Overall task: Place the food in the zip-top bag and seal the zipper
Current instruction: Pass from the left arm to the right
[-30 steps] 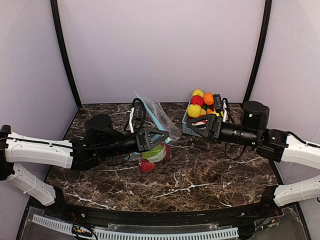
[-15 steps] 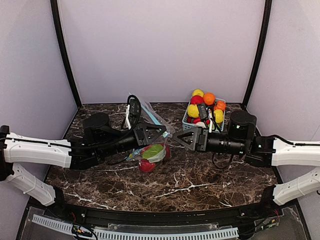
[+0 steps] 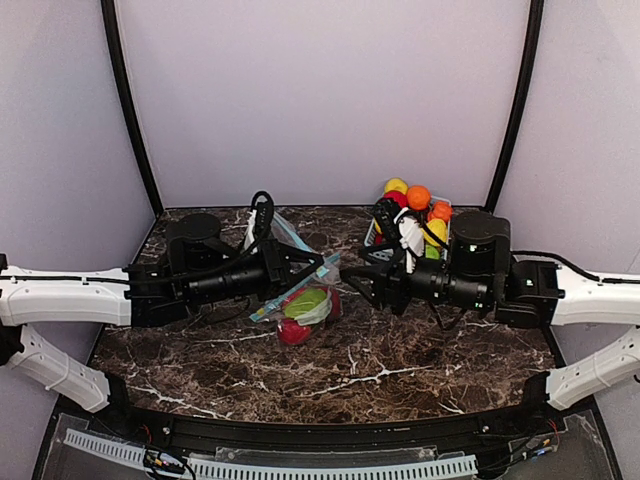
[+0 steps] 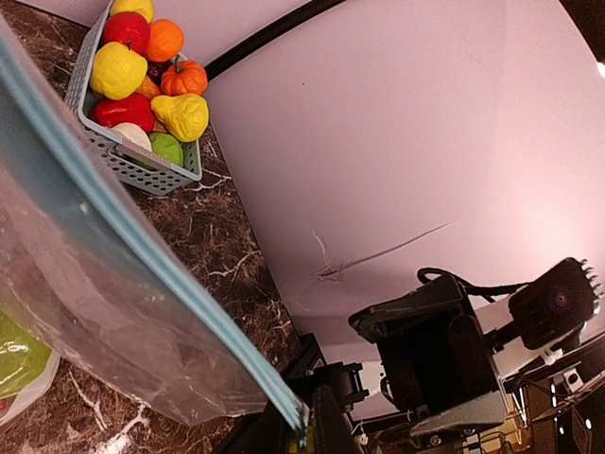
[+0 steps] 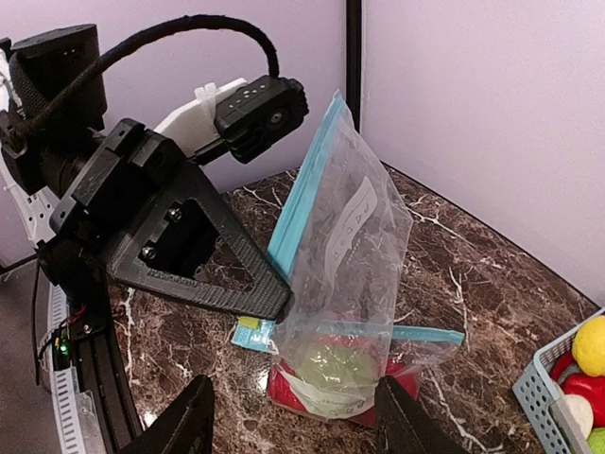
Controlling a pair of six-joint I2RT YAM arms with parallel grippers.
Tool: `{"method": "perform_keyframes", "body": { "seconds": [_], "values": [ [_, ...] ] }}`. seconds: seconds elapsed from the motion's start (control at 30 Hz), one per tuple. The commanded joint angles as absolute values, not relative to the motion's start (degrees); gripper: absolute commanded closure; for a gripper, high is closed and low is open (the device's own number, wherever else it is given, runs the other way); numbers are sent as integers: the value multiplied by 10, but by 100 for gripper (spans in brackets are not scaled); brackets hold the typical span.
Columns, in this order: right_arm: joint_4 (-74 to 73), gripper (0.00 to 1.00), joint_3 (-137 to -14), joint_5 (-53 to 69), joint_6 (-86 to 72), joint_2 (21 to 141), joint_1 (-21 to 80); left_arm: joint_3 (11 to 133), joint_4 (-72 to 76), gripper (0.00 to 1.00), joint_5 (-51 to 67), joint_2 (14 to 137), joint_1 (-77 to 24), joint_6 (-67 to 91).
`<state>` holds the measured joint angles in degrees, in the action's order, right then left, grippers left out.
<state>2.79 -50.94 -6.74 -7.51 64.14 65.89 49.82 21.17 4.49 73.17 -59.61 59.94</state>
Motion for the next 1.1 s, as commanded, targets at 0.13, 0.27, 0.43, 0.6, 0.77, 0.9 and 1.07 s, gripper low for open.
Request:
{"method": "perform_keyframes", "body": {
  "seconds": [0.13,0.27,0.43,0.6,0.77,0.9,1.07],
  "values": [
    [18,50,-556,-154,71,704,710,511,173,99,56,707,-590,625],
    [25,55,-571,-206,115,734,739,517,167,99,62,710,-589,628],
    [40,61,-582,-247,147,759,755,520,156,99,59,710,-589,628],
    [58,63,-585,-262,167,769,759,515,157,99,56,706,-589,635],
    [64,74,-590,-260,181,779,761,515,154,99,55,706,-588,636],
    [72,82,-590,-258,184,786,764,513,154,99,53,706,-588,638],
    [78,99,-593,-271,191,793,770,500,168,99,47,702,-588,647]
  ]
}}
